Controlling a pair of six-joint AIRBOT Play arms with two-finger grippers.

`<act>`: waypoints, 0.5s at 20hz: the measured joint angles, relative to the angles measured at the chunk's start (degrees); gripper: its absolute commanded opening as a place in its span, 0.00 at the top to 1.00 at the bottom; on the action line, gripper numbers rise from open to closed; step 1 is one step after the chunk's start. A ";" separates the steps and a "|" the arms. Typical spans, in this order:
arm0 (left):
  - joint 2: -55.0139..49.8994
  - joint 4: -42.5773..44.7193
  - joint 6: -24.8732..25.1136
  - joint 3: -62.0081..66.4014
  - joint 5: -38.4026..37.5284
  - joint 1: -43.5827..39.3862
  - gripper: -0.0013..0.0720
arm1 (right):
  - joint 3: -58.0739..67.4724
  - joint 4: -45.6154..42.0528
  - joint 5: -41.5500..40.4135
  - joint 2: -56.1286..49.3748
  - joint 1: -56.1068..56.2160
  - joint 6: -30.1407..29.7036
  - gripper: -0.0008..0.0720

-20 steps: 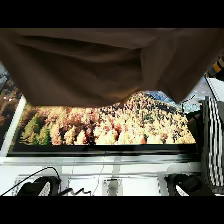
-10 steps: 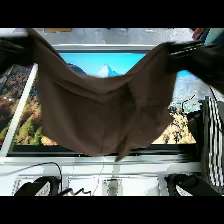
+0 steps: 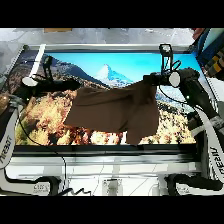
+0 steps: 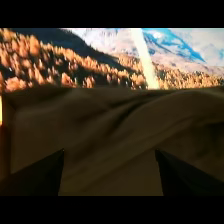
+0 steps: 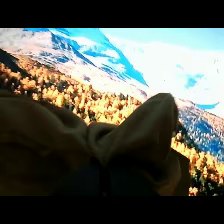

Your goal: Fold the clothes and pants, and hang the long-sleeved shirts on hangers.

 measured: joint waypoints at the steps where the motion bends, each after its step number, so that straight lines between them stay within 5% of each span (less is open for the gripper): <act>1: -1.03 -0.76 0.09 0.04 0.28 0.50 0.10 | 0.00 0.28 0.20 -0.46 -0.26 0.20 0.97; 6: -2.64 0.11 0.63 0.04 -5.01 6.51 0.11 | 0.02 -0.90 0.83 -1.49 -0.94 0.63 0.97; 10: -3.23 10.86 0.83 0.04 -16.74 10.80 0.12 | 0.02 -1.62 0.94 -1.88 -1.03 0.70 0.97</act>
